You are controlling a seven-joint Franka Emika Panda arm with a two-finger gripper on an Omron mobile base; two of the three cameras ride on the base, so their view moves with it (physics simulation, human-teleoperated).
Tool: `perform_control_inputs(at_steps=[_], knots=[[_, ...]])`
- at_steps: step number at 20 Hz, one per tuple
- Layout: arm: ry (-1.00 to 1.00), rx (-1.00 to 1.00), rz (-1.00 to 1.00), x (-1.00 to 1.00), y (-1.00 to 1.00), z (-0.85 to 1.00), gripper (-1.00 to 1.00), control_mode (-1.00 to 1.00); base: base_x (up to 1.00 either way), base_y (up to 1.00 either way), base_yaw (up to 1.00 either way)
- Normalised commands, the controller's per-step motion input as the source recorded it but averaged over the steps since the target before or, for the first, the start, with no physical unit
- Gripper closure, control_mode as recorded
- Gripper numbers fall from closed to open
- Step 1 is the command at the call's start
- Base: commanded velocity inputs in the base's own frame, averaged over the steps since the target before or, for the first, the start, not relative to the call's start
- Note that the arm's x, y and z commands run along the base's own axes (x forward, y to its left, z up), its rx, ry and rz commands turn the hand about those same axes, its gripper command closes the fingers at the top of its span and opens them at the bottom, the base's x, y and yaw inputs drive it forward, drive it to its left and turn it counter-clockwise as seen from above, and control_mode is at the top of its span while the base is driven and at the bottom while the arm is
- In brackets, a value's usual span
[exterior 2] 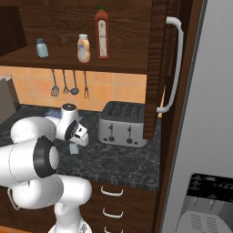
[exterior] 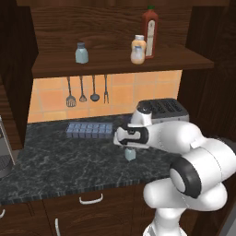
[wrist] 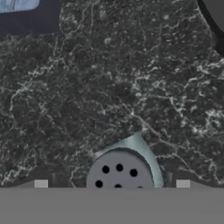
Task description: Put the shaker and condiment bottle from the counter next to their counterparts in the cabinet.
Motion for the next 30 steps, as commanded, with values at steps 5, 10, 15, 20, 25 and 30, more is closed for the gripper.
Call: perform_control_inputs(at_steps=[5,10,15,20,25,30], knots=[[0.0,0.0,0.0,0.0,0.06,-0.15,1.0,-1.0,0.0,0.0,0.0],[0.0,0.0,0.0,0.0,0.0,-0.01,1.0,-1.0,0.0,0.0,0.0],[-0.11,0.08,0.0,-0.04,0.0,0.69,1.0,-1.0,0.0,0.0,0.0],[-0.16,0.15,0.0,-0.04,0.0,1.0,1.0,-1.0,0.0,0.0,0.0],[-0.02,0.06,-0.03,-0.06,0.07,0.57,1.0,-1.0,0.0,0.0,0.0],[0.01,0.01,0.0,0.0,0.06,1.0,1.0,-1.0,0.0,0.0,0.0]])
